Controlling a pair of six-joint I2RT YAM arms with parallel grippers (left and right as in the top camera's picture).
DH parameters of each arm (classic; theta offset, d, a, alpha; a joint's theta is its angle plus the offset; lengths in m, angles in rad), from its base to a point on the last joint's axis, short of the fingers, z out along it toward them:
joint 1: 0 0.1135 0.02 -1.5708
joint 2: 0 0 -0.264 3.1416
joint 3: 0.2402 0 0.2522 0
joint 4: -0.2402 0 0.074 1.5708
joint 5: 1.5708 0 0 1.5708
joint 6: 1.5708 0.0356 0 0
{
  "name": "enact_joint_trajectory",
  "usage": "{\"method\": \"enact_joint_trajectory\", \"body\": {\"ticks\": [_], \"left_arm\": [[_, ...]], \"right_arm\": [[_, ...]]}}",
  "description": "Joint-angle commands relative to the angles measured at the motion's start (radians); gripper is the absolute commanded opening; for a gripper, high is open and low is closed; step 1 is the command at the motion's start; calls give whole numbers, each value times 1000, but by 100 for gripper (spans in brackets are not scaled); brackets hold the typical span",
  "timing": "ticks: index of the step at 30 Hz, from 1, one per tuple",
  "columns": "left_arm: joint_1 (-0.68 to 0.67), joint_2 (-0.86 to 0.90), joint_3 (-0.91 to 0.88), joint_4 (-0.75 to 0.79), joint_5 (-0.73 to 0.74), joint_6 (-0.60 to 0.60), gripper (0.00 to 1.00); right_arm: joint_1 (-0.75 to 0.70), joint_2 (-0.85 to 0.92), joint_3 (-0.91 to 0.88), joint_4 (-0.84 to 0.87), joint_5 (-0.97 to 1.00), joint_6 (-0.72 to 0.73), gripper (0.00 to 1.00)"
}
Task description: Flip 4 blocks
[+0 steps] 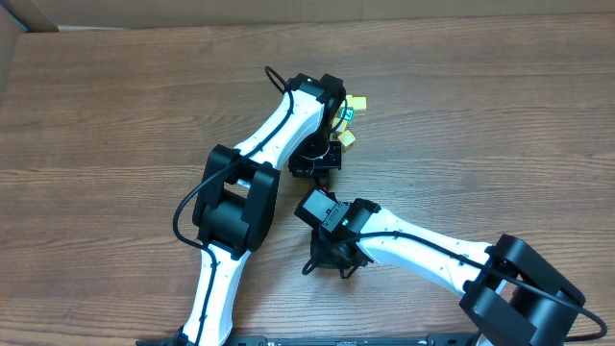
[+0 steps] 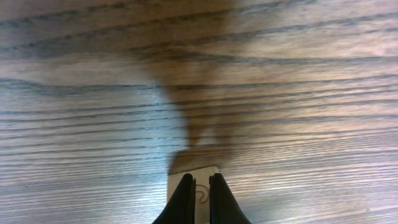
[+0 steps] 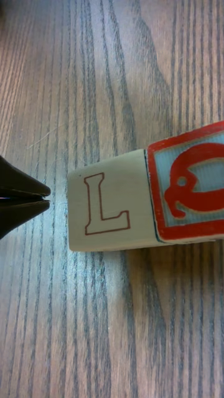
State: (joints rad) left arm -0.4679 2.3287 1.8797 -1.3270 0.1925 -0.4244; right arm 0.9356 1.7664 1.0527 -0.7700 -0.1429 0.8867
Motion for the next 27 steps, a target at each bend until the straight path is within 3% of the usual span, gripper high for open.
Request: {"method": "enact_joint_trajectory", "body": {"ticks": [1,10,27], "left_arm": [[-3,9,0,-5,-15,21,4],[-4,9,0,-6,71,56,4],[-4,9,0,-4,71,55,4]], "right_arm": [[-6,3,-8,6,-5,5,4],[-7,3,-8,11,-5,35,4],[-7,3,-8,18,-5,58,4]]}}
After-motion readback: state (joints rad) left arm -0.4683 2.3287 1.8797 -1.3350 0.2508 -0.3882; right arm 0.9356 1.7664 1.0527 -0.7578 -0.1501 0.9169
